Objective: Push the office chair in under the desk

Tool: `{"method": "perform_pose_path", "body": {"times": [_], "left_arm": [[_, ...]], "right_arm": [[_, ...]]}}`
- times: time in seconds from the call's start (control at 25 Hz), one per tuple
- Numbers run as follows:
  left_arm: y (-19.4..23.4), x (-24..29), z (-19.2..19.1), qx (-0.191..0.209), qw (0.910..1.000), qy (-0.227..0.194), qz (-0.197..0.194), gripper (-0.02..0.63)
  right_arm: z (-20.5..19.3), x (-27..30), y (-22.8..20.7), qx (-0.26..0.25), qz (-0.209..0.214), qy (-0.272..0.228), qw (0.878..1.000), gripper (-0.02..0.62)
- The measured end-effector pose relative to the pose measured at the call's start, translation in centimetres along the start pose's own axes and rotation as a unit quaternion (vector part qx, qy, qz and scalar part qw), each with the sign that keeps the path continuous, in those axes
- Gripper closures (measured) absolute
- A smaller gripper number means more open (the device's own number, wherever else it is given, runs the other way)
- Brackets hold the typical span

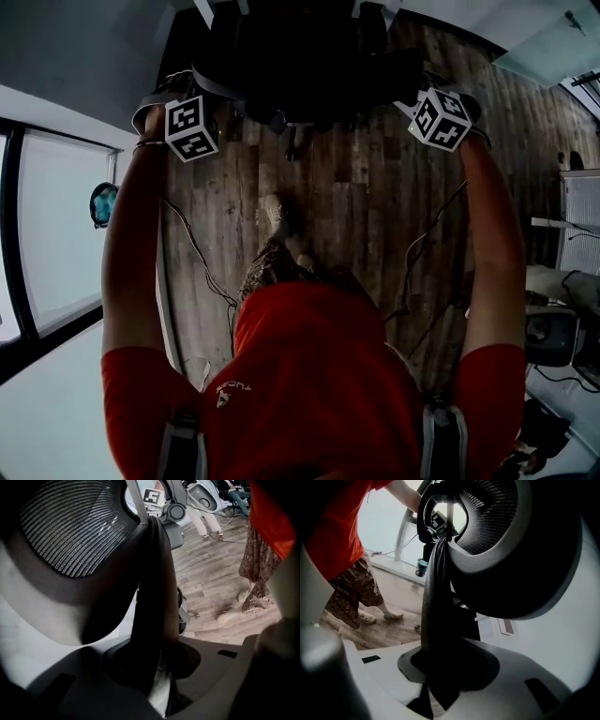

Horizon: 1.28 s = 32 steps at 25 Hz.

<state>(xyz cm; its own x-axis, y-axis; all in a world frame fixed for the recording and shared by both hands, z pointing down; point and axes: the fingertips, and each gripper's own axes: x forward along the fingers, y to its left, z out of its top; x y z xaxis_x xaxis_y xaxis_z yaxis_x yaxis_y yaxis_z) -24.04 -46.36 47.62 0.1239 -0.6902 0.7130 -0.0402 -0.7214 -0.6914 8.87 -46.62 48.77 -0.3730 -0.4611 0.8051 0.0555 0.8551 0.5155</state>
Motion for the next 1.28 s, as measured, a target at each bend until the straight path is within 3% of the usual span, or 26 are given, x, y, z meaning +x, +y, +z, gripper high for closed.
{"method": "perform_pose_path", "body": {"times": [1.28], "left_arm": [[19.9, 15.6, -4.7, 0.029, 0.9993, -0.021, 0.008, 0.499]], "right_arm": [[-2.0, 11.0, -20.8, 0.039, -0.009, 0.023, 0.999, 0.462]]}}
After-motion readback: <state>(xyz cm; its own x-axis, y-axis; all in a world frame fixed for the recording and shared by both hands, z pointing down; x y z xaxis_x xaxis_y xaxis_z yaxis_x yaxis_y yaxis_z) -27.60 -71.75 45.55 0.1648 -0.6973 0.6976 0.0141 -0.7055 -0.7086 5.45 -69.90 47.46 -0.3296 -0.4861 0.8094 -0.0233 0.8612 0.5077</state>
